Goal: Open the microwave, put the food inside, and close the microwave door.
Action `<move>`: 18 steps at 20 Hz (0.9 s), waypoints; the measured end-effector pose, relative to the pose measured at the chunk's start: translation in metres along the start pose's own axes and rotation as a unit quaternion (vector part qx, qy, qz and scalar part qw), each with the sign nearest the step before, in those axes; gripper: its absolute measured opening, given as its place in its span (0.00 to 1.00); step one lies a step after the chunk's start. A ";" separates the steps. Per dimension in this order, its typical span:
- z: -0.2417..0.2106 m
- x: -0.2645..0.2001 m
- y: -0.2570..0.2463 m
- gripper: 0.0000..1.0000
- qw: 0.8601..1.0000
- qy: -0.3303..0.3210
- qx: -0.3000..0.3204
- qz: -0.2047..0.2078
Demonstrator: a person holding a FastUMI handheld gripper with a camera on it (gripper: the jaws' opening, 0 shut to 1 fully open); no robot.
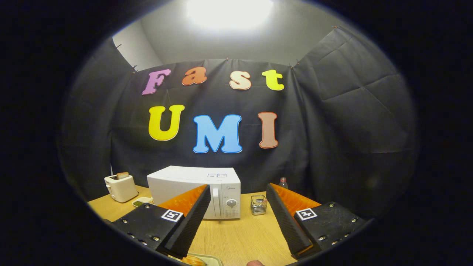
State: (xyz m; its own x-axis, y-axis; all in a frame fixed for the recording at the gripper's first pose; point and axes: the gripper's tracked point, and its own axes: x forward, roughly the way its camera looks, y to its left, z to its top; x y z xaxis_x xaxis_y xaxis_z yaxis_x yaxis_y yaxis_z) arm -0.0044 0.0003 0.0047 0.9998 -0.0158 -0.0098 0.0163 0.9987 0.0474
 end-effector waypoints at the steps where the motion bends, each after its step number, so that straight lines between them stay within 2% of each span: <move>1: -0.002 0.004 0.002 0.95 1.000 0.002 0.002 0.002; 11: -0.017 0.076 0.012 0.96 0.999 0.014 0.014 0.033; 18: -0.052 0.138 0.044 0.95 0.996 0.033 -0.005 0.085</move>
State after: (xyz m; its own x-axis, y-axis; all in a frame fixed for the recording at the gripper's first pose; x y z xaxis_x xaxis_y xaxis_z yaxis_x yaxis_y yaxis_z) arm 0.1338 0.0445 -0.0465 0.9853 0.1566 -0.0680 -0.1538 0.9871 0.0442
